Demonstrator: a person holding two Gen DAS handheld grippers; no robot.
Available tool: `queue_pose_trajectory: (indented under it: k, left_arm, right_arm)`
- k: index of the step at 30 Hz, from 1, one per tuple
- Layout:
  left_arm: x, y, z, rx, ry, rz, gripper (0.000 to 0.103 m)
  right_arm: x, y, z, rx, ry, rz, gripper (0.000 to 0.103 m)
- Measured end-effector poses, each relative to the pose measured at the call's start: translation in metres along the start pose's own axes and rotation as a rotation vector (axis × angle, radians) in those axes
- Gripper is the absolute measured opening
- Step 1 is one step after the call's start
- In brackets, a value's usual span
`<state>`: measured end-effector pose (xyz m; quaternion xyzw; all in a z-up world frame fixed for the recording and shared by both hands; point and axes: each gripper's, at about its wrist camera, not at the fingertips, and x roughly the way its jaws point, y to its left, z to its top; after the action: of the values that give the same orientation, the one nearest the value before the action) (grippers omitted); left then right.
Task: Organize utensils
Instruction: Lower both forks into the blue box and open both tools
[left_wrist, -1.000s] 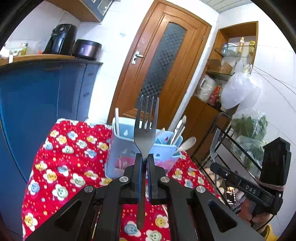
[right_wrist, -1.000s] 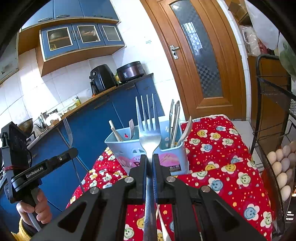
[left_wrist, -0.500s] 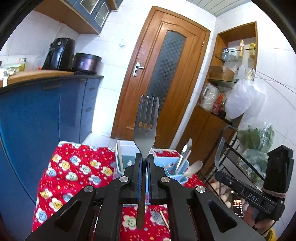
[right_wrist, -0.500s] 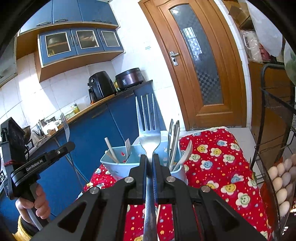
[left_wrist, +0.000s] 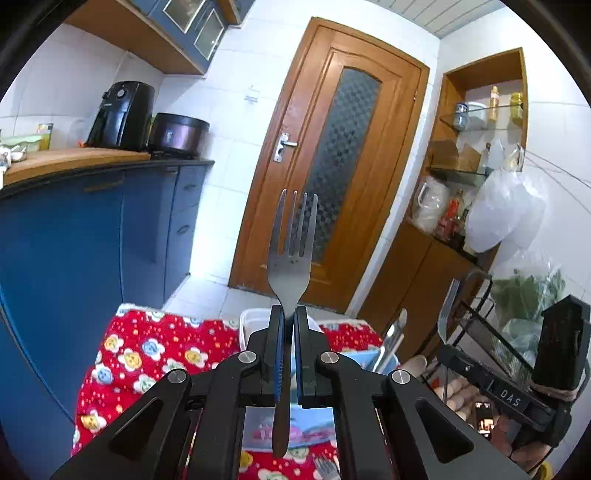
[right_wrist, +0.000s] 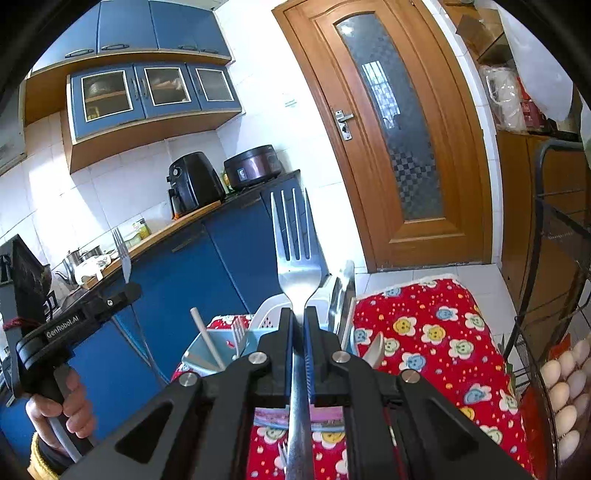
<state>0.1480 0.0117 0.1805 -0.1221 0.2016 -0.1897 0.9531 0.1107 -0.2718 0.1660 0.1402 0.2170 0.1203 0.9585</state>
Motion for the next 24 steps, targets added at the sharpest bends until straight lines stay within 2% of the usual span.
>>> queue_pose_trajectory:
  k: [7, 12, 16, 24]
  left_arm:
    - [0.010, 0.000, 0.018, -0.019, -0.046, -0.007, 0.005]
    - [0.022, -0.008, 0.017, 0.037, -0.090, 0.023, 0.005]
    - [0.036, -0.007, 0.011, 0.036, -0.086, 0.029, 0.005]
    - [0.057, 0.001, -0.004, 0.021, -0.058, 0.019, 0.005]
  right_arm:
    - [0.016, -0.001, 0.011, 0.003, -0.050, -0.033, 0.007]
    - [0.030, -0.006, 0.015, 0.016, -0.099, -0.050, 0.007]
    - [0.040, -0.014, 0.017, 0.052, -0.139, -0.039, 0.007]
    - [0.063, -0.013, 0.015, 0.041, -0.177, -0.066, 0.007]
